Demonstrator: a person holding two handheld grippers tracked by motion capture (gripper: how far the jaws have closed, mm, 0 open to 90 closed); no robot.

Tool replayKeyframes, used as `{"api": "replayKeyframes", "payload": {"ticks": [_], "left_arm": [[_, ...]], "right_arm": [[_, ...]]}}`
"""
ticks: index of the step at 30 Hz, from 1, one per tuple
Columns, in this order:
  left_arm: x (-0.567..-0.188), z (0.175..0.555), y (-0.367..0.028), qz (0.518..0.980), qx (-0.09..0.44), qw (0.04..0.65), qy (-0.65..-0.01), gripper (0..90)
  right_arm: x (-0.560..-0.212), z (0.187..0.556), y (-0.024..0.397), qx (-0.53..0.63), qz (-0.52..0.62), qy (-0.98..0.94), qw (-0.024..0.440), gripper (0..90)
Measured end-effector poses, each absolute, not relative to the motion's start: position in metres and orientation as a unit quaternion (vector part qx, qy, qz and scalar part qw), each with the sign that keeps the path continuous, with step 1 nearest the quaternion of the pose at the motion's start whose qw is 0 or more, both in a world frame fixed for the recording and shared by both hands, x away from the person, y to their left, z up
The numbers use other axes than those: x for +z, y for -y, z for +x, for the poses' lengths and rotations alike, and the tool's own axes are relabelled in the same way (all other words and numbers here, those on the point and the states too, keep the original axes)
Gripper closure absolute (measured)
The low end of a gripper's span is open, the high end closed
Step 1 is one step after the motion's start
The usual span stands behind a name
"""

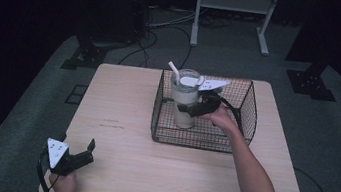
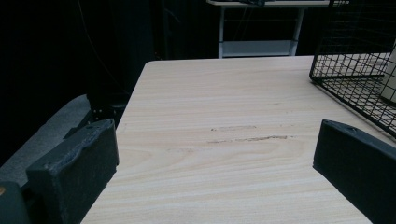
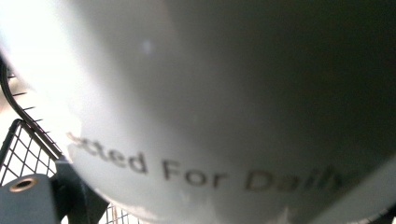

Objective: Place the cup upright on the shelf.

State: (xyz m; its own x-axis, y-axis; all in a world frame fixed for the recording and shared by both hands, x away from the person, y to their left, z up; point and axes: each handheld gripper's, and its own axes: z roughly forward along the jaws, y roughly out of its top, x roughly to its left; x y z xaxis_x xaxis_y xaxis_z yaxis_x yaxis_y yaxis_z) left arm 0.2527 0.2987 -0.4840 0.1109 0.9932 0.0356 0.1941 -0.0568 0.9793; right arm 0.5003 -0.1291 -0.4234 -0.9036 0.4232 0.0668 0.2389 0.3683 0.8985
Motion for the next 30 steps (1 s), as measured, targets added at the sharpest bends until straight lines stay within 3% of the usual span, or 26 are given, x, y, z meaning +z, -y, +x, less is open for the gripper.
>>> {"api": "replayKeyframes", "payload": {"ticks": [30], "left_arm": [[-0.484,0.253,-0.299,0.586,0.431,0.463,-0.507,0.0]], "right_arm": [[-0.422,0.494,0.143,0.519,0.196,-0.827,0.092,7.5]]}}
